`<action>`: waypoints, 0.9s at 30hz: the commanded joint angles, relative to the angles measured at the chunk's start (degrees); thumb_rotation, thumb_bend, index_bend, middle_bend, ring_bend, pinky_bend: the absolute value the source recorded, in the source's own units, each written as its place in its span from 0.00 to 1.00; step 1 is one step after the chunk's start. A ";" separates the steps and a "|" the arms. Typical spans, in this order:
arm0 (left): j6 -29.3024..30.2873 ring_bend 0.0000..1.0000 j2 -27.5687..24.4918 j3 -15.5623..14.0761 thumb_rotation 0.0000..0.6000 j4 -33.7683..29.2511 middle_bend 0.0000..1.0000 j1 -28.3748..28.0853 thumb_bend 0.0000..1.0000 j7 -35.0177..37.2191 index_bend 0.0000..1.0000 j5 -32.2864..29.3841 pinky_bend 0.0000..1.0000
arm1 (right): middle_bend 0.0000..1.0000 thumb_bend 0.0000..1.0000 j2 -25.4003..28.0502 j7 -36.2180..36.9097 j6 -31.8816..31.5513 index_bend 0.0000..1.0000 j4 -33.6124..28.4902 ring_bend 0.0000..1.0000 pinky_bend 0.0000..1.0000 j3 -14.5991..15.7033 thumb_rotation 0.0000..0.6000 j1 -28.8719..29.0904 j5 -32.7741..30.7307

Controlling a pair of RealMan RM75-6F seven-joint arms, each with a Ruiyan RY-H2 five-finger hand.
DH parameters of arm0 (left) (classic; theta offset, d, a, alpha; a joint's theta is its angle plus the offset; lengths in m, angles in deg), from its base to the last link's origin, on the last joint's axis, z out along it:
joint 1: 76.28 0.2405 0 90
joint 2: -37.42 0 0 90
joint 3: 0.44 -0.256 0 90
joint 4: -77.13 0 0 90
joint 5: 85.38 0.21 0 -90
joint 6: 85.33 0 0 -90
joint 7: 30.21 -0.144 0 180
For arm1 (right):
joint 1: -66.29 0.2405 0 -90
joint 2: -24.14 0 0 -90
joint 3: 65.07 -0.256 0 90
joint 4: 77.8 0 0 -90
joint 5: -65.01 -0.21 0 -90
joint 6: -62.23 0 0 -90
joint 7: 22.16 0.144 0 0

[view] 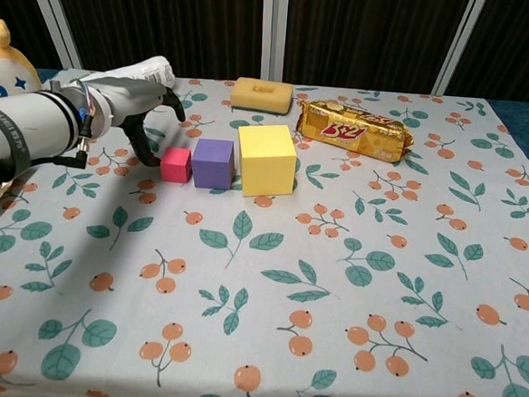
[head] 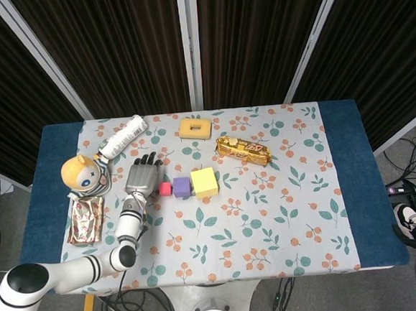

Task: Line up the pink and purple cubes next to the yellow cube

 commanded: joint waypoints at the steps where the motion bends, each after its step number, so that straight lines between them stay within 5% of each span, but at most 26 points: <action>1: 0.07 0.08 0.15 0.56 1.00 -0.47 0.13 -0.09 0.28 -0.09 0.25 -0.49 0.14 | 0.16 0.17 -0.01 0.12 0.02 0.04 0.08 0.03 0.13 -0.03 1.00 0.01 -0.02; 27: 0.20 0.08 2.24 3.07 1.00 -0.60 0.13 -1.39 0.28 -1.09 0.25 -2.50 0.14 | 0.16 0.17 -0.05 1.05 -0.13 0.04 1.00 0.03 0.13 -0.06 1.00 -0.40 -0.37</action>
